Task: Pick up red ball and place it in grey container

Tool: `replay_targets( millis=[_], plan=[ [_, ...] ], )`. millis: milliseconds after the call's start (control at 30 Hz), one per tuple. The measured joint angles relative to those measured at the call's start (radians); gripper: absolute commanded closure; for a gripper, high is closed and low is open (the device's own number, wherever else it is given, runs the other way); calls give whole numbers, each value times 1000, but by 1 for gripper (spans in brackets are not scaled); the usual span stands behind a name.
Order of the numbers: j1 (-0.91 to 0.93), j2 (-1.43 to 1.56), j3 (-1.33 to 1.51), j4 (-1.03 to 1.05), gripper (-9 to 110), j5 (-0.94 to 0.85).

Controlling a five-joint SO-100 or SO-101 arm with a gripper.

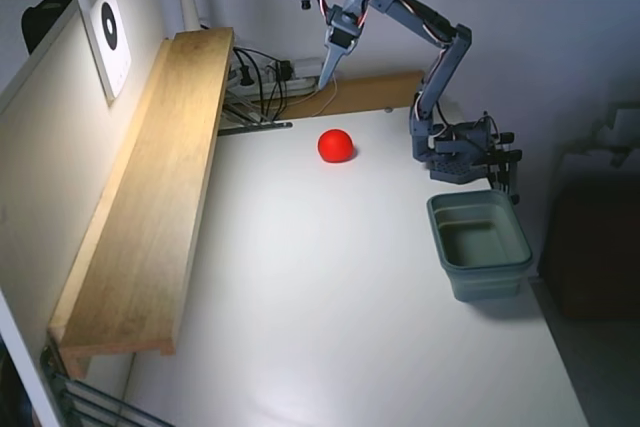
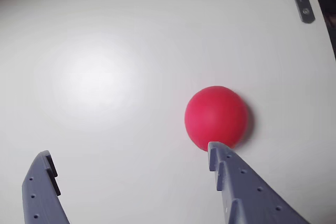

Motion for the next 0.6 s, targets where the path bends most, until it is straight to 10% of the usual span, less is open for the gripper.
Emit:
replay_targets(
  millis=[600],
  plan=[
    [227, 0, 0, 0, 63, 0]
  ],
)
